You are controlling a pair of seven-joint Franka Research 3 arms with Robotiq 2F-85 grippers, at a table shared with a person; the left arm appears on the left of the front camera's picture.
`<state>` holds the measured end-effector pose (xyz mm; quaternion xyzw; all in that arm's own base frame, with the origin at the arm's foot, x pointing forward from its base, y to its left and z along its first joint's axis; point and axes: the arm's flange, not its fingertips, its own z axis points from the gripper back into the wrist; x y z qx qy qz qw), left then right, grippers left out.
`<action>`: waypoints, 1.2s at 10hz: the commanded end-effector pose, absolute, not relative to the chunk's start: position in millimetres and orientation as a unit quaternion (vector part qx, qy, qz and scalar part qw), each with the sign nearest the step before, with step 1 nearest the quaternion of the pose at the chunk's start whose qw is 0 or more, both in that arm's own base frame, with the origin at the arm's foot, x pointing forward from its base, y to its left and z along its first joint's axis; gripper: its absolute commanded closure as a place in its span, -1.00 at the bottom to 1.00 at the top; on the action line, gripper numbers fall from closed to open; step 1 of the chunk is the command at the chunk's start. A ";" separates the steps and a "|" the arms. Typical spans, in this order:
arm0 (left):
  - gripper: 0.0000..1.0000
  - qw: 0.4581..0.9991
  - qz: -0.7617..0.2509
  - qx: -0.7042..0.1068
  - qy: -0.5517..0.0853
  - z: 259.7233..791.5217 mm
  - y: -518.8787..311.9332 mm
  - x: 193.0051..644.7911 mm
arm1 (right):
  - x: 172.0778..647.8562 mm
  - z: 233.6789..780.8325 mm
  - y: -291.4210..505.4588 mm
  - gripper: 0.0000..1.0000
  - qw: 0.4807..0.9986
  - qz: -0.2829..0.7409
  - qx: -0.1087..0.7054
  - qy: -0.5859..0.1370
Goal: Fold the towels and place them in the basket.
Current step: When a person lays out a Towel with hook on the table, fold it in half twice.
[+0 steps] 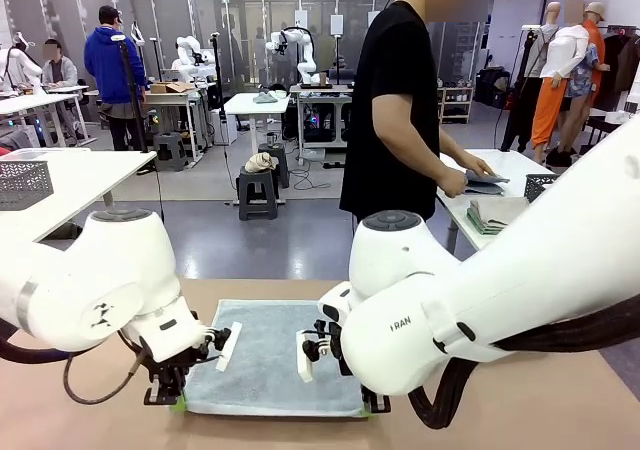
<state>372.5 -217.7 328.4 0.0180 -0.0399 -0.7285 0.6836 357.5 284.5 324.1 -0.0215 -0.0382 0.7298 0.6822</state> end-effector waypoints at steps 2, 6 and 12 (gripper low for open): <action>0.94 0.679 -0.731 0.023 -0.052 370.6 -187.6 354.2 | 343.6 376.9 284.0 0.97 0.651 0.758 -0.025 -0.034; 0.94 0.665 -0.742 0.046 -0.075 428.3 -169.7 342.1 | 333.6 428.3 289.9 0.97 0.635 0.770 -0.043 -0.045; 0.94 0.655 -0.749 0.036 -0.092 472.8 -176.3 345.5 | 341.4 454.1 303.2 0.97 0.648 0.757 -0.042 -0.068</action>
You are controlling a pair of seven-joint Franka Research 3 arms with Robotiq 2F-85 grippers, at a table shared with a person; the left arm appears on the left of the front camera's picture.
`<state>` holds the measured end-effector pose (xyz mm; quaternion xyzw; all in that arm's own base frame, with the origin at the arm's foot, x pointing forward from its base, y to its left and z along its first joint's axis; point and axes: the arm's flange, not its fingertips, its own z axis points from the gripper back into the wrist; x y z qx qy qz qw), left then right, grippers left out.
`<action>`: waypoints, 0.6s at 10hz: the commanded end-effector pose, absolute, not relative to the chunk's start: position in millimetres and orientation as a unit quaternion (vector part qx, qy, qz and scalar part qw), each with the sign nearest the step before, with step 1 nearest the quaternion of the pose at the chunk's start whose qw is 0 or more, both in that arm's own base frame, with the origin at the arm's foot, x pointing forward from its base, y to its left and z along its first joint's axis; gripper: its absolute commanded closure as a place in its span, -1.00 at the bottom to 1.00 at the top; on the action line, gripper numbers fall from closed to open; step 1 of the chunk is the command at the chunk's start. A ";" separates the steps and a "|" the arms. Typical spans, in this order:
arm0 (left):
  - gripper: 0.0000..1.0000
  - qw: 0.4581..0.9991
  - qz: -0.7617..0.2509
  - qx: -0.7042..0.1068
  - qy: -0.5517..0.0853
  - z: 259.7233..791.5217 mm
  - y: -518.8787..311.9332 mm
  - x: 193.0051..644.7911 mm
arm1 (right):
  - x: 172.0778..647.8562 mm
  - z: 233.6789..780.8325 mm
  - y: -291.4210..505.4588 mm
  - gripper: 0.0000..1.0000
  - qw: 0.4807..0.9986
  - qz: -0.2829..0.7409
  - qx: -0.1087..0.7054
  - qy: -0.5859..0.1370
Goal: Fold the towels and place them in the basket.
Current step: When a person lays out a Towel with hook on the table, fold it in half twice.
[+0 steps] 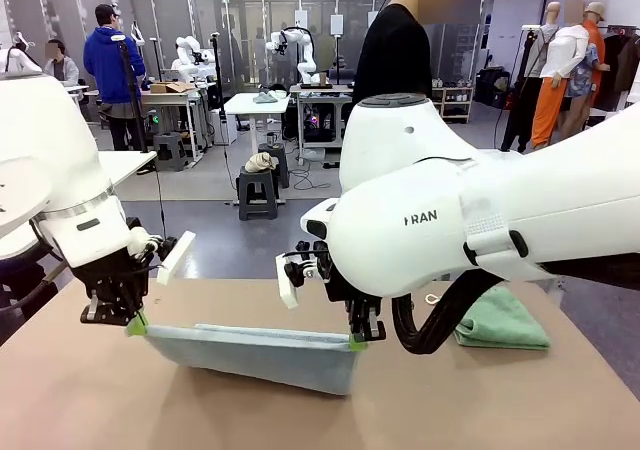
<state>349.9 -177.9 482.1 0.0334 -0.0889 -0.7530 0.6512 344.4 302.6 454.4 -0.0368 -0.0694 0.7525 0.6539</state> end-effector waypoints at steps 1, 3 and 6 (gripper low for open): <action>0.94 0.655 -0.749 0.036 -0.092 472.8 -176.3 345.5 | 341.4 454.1 303.2 0.97 0.648 0.757 -0.042 -0.068; 0.94 0.655 -0.749 0.036 -0.092 472.8 -176.3 345.5 | 341.4 454.1 303.2 0.97 0.648 0.757 -0.042 -0.068; 0.94 0.618 -0.783 0.011 -0.064 496.3 -178.8 383.7 | 366.0 461.3 301.3 0.97 0.670 0.740 0.001 -0.055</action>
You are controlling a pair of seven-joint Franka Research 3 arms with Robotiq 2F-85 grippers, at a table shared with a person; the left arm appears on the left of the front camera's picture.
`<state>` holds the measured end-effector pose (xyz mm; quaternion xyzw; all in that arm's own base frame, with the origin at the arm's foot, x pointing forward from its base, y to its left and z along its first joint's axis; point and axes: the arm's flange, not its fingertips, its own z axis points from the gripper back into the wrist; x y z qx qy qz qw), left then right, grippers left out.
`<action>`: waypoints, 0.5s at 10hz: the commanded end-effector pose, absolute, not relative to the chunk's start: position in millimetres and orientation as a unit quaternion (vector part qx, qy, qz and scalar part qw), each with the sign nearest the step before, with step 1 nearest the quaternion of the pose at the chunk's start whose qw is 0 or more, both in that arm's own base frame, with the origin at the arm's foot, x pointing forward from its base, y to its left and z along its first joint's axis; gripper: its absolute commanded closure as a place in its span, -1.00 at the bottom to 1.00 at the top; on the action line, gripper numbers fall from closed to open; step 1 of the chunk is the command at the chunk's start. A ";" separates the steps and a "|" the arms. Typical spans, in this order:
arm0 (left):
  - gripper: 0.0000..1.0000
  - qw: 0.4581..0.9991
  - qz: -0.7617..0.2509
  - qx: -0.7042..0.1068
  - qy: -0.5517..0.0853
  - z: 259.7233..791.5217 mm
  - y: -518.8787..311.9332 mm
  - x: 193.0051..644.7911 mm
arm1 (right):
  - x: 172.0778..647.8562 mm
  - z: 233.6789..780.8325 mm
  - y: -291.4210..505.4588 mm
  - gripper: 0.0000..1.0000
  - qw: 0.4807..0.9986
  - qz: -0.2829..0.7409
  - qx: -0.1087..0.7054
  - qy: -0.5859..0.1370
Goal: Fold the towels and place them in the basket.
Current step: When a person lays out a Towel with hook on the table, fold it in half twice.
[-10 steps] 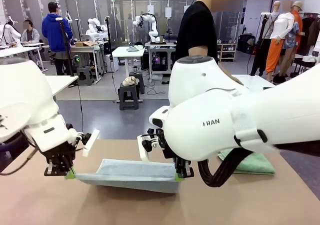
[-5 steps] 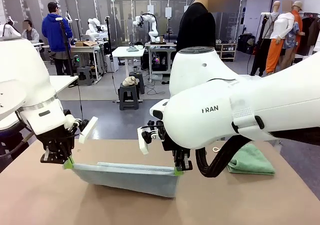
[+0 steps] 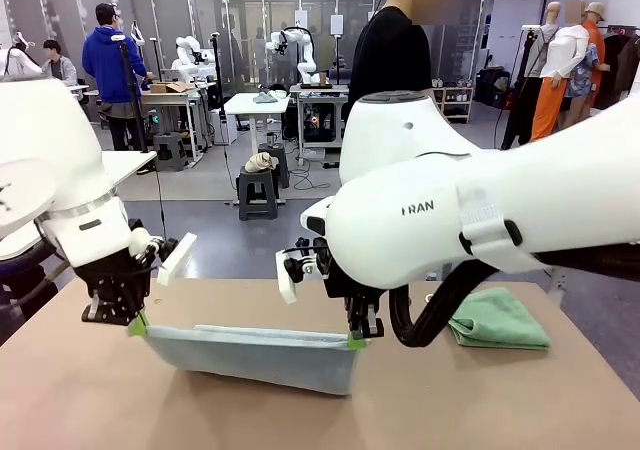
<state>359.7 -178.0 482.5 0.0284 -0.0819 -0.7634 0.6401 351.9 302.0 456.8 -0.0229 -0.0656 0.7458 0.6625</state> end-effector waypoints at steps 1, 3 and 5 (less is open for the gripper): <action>0.94 0.603 -0.796 0.004 -0.054 503.6 -184.1 400.7 | 374.5 461.2 301.3 0.97 0.675 0.736 0.013 -0.055; 0.94 0.579 -0.815 -0.007 -0.036 513.1 -197.1 429.6 | 394.2 458.5 299.6 0.97 0.684 0.727 0.036 -0.056; 0.94 0.556 -0.830 -0.026 -0.020 514.7 -210.1 458.5 | 418.1 450.1 299.5 0.97 0.687 0.722 0.067 -0.045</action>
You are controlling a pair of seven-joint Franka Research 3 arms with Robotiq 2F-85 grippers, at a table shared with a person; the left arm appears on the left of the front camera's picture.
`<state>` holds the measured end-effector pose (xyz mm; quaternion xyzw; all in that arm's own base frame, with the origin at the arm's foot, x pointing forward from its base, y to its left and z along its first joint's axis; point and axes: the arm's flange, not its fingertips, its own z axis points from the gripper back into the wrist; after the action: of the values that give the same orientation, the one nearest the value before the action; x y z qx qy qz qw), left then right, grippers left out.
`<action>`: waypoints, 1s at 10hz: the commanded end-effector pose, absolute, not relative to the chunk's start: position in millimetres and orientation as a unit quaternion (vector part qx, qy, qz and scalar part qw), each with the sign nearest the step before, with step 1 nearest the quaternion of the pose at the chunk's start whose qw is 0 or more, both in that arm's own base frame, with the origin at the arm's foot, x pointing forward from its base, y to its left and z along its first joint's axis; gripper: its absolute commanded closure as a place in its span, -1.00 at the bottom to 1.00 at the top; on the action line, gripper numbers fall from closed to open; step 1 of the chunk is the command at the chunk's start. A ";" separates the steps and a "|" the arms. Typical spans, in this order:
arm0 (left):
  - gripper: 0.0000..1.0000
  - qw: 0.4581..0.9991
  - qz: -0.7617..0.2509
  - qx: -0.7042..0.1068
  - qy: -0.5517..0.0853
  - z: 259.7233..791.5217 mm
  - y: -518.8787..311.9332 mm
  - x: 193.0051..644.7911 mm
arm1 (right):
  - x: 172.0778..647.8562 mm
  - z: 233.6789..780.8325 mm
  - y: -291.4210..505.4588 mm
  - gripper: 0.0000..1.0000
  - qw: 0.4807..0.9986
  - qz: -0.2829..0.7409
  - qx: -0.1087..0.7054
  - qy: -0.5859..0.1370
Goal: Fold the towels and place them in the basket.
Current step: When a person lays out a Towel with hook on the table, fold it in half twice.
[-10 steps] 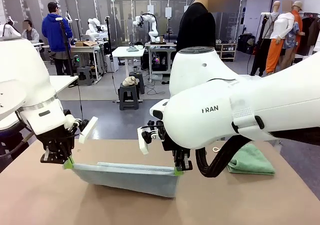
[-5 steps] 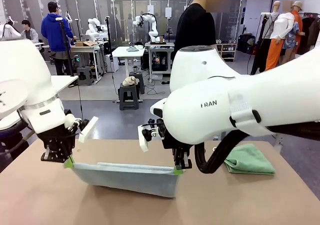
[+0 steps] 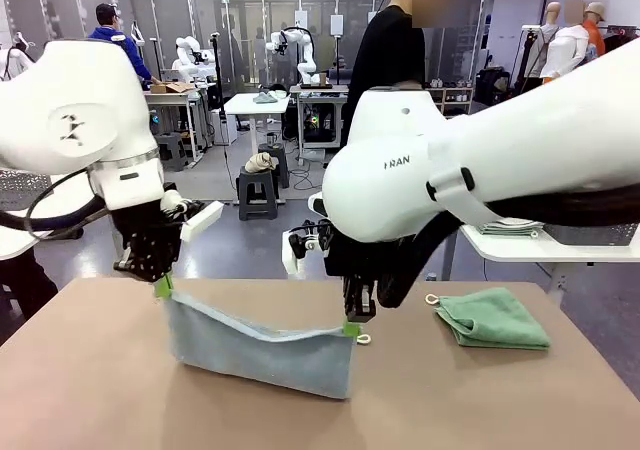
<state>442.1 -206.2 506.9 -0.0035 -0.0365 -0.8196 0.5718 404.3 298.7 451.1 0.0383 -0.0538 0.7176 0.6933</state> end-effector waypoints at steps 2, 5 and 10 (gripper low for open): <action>0.94 0.547 -0.836 -0.047 -0.007 505.0 -222.2 482.8 | 438.4 436.7 298.5 0.97 0.699 0.708 0.086 -0.045; 0.94 0.541 -0.839 -0.066 -0.001 484.3 -232.6 514.1 | 465.6 422.6 283.7 0.97 0.718 0.686 0.093 -0.071; 0.94 0.551 -0.830 -0.082 -0.002 464.4 -249.0 557.9 | 509.3 398.1 271.8 0.97 0.720 0.681 0.120 -0.062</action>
<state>548.0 -243.6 459.1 -0.0624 -0.0037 -0.8316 0.5518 499.0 270.3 401.3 0.1012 -0.0547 0.6719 0.7316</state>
